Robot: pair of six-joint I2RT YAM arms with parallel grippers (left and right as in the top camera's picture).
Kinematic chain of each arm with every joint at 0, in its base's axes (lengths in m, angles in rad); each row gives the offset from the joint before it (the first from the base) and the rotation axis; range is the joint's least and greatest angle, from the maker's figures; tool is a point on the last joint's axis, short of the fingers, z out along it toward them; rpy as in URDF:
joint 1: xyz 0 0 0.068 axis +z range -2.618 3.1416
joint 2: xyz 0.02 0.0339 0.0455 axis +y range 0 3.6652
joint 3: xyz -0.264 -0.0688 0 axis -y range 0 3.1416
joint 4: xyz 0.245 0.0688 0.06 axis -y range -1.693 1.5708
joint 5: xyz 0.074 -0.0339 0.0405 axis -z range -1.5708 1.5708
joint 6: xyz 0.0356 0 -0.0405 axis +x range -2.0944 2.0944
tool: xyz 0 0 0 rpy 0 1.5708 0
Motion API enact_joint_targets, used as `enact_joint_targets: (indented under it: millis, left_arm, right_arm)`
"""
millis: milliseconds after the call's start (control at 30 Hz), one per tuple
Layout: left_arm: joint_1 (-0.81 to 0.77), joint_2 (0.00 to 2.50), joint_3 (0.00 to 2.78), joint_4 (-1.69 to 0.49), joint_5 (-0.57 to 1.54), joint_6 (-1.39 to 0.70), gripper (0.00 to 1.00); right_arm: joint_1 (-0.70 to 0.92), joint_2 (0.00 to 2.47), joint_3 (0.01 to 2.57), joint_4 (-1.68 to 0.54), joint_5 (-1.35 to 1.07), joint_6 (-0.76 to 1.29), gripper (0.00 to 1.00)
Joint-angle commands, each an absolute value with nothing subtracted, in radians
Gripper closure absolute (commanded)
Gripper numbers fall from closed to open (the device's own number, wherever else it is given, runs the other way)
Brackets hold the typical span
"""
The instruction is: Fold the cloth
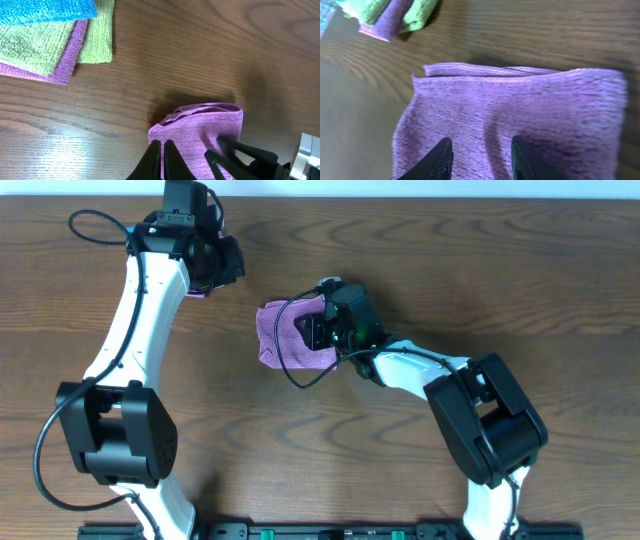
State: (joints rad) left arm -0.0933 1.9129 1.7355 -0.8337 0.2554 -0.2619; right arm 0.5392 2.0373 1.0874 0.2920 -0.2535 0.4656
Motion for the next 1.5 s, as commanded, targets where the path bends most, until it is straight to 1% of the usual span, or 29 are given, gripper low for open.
enact_joint_targets:
  millis: [0, 300, 400, 467, 533, 567, 600, 667, 700, 733, 767, 800, 933, 1067, 1133, 1300, 1467]
  left_arm:
    - [-0.090, 1.882, 1.731, -0.840, 0.260, -0.262, 0.94]
    - [-0.090, 1.882, 1.731, -0.841, 0.260, -0.262, 0.94]
    - [-0.090, 1.881, 1.731, -0.841, 0.260, -0.262, 0.94]
    - [-0.090, 1.878, 1.731, -0.840, 0.260, -0.262, 0.91]
    - [-0.090, 1.869, 1.731, -0.841, 0.260, -0.262, 0.85]
    - [-0.089, 1.863, 1.731, -0.841, 0.260, -0.262, 0.82]
    - [-0.087, 1.853, 1.731, -0.841, 0.260, -0.262, 0.76]
    - [-0.078, 1.832, 1.731, -0.844, 0.260, -0.265, 0.63]
    - [-0.070, 1.816, 1.731, -0.851, 0.260, -0.282, 0.62]
    - [-0.057, 1.796, 1.731, -0.862, 0.266, -0.313, 0.62]
    - [-0.050, 1.783, 1.731, -0.867, 0.270, -0.319, 0.61]
    - [-0.041, 1.768, 1.731, -0.875, 0.271, -0.318, 0.60]
    - [-0.002, 1.739, 1.731, -0.944, 0.314, -0.317, 0.49]
    - [0.028, 1.739, 1.723, -1.028, 0.366, -0.307, 0.46]
    - [0.034, 1.739, 1.718, -1.051, 0.386, -0.303, 0.44]
    - [0.033, 1.739, 1.654, -1.045, 0.477, -0.303, 0.42]
    - [0.033, 1.739, 1.530, -1.024, 0.567, -0.303, 0.44]
  right_arm:
    - [0.518, 2.014, 1.106, 0.277, -0.180, 0.428, 0.62]
    - [0.475, 2.014, 1.107, 0.239, -0.157, 0.387, 0.63]
    - [0.467, 2.004, 1.122, 0.242, -0.205, 0.388, 0.61]
    - [0.463, 1.984, 1.139, 0.242, -0.259, 0.388, 0.58]
    - [0.460, 1.949, 1.154, 0.241, -0.297, 0.388, 0.53]
    - [0.458, 1.927, 1.159, 0.239, -0.307, 0.388, 0.50]
    - [0.455, 1.893, 1.164, 0.229, -0.312, 0.388, 0.45]
    - [0.445, 1.826, 1.166, 0.191, -0.301, 0.387, 0.31]
    - [0.434, 1.782, 1.166, 0.151, -0.295, 0.386, 0.23]
    - [0.416, 1.734, 1.166, 0.084, -0.284, 0.364, 0.09]
    - [0.401, 1.702, 1.166, 0.031, -0.284, 0.345, 0.01]
    - [0.381, 1.669, 1.166, -0.028, -0.284, 0.327, 0.01]
    - [0.272, 1.522, 1.166, -0.315, -0.289, 0.263, 0.01]
    - [0.174, 1.381, 1.159, -0.560, -0.287, 0.136, 0.01]
    - [0.138, 1.309, 1.140, -0.641, -0.271, 0.098, 0.01]
    - [0.069, 1.093, 0.990, -0.693, -0.251, 0.098, 0.01]
    - [0.015, 0.822, 0.774, -0.701, -0.251, 0.146, 0.01]
